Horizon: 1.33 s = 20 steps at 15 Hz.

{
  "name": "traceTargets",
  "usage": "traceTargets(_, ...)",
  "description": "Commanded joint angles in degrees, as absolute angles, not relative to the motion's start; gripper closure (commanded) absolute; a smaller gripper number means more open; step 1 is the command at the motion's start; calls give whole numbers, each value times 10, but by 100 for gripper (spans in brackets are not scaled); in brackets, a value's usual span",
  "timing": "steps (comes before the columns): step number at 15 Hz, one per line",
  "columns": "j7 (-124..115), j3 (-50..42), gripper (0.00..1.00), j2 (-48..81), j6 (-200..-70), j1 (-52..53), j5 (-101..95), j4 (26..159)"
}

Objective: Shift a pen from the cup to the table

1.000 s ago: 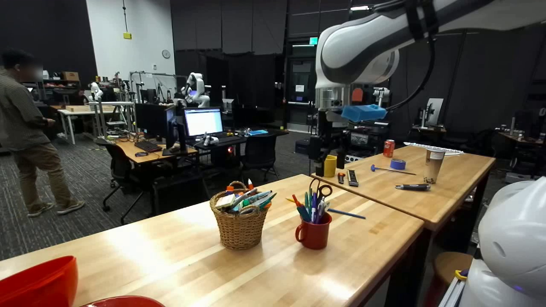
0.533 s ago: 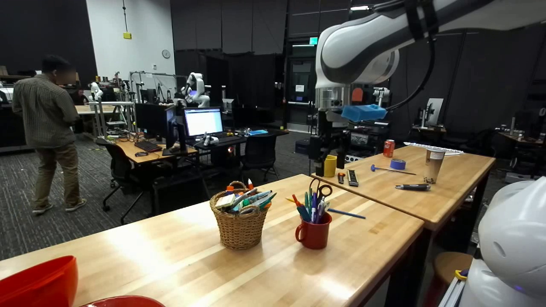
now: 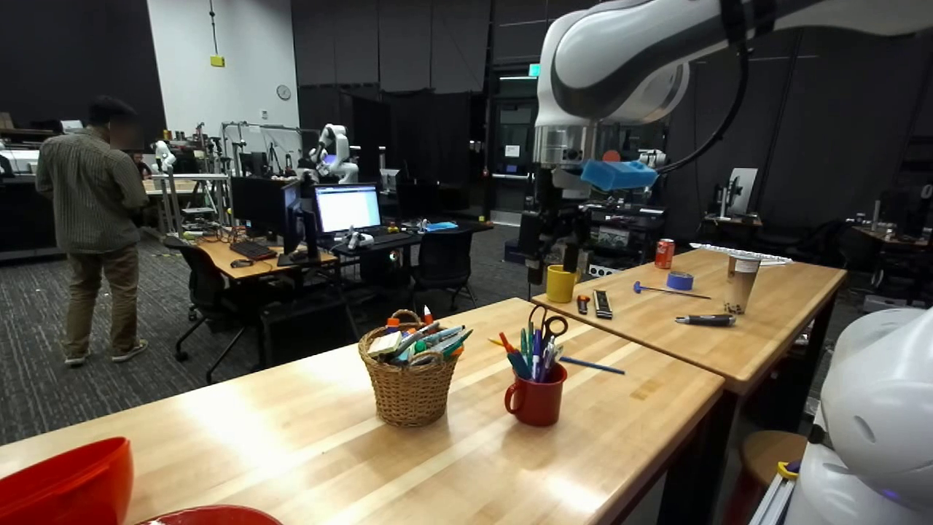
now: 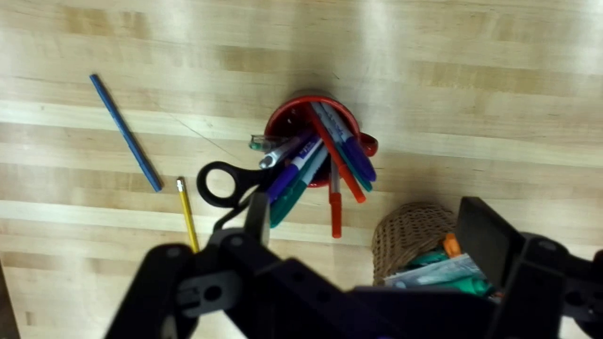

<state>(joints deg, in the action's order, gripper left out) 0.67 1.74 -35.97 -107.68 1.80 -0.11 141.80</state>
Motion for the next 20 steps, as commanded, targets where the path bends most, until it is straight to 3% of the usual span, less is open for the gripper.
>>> traceTargets(1,-22,38,0,-392,-1098,32,12,1433)
traceTargets(13,-142,108,0,-427,-1315,-7,-84,1605)
traceTargets(18,-197,164,0,-419,-1303,-20,-147,1595)
traceTargets(20,-181,146,0,-402,-1307,-8,-136,1591)
